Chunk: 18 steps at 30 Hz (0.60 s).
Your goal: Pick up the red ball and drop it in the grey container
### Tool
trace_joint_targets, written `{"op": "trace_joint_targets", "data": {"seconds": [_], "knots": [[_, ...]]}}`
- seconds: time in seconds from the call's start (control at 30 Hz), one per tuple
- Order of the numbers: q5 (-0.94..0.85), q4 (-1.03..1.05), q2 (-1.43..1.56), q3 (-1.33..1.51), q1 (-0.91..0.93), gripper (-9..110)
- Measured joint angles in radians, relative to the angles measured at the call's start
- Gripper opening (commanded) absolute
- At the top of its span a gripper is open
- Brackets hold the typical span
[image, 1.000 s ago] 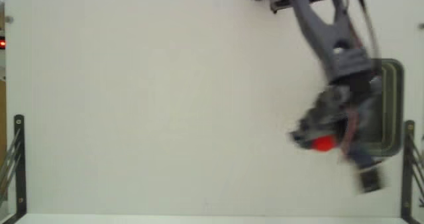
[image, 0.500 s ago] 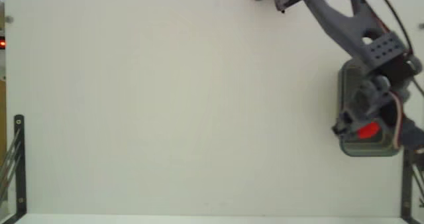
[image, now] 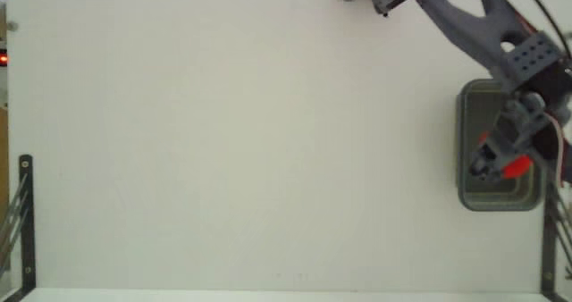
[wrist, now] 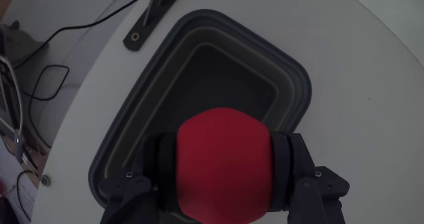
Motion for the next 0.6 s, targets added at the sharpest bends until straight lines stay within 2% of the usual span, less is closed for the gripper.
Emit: {"op": "trace_joint_targets", "data": {"seconds": [0.43,0.47,0.6], "knots": [[0.0,0.0,0.0,0.0,0.0,64],[0.0,0.0,0.0,0.0,0.0,110],[0.0,0.0,0.0,0.0,0.0,110]]}}
